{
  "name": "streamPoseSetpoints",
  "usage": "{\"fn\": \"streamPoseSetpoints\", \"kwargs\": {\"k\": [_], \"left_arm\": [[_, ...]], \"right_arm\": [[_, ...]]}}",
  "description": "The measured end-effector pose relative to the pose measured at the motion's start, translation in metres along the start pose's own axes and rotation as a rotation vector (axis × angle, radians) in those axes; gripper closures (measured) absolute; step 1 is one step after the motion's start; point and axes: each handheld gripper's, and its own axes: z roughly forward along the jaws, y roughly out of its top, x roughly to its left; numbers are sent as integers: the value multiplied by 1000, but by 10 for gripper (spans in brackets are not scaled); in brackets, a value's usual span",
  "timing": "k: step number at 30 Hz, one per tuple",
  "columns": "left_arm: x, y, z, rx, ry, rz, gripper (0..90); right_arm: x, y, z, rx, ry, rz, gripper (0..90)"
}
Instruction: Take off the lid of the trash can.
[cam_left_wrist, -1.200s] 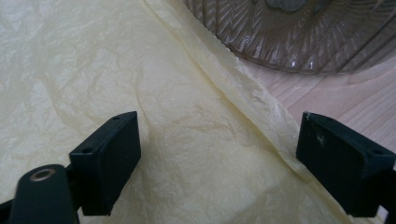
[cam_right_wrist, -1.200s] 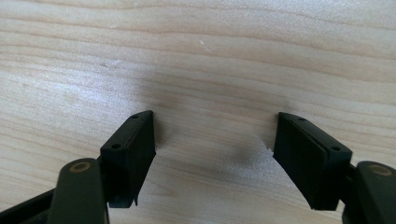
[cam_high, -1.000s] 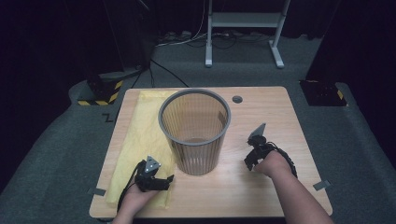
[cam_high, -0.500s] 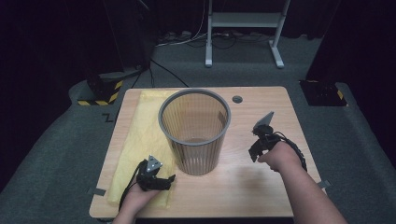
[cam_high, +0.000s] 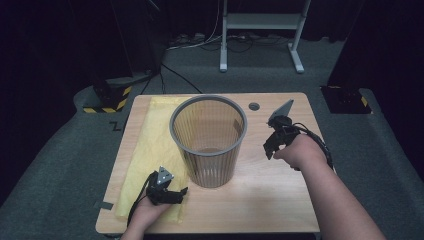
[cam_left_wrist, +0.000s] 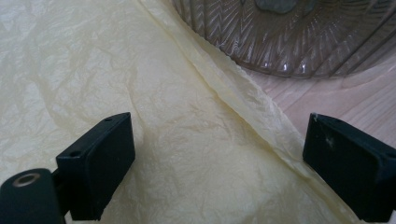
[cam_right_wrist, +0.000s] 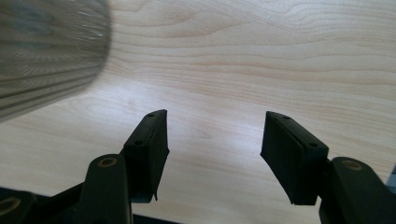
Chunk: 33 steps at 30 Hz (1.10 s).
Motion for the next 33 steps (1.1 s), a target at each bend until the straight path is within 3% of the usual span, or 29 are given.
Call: {"fn": "streamPoseSetpoints", "kwargs": {"k": [5, 8, 13, 22, 29, 33], "left_arm": [[-1, 1, 1, 0, 7, 2, 89], [0, 1, 0, 4, 1, 7, 88], [0, 1, 0, 3, 0, 8, 88], [-1, 1, 0, 8, 8, -11, 87], [-1, 0, -1, 9, 14, -11, 87], [-1, 0, -1, 9, 12, -11, 87]], "right_arm": [[9, 5, -18, 28, 23, -27, 419], [12, 9, -28, 16, 21, -13, 429], [18, 14, -43, 6, 7, -46, 456], [24, 24, -75, -41, -6, -44, 488], [36, 27, -99, -61, -8, -82, 510], [45, 31, -113, -70, 4, -81, 516]]}}
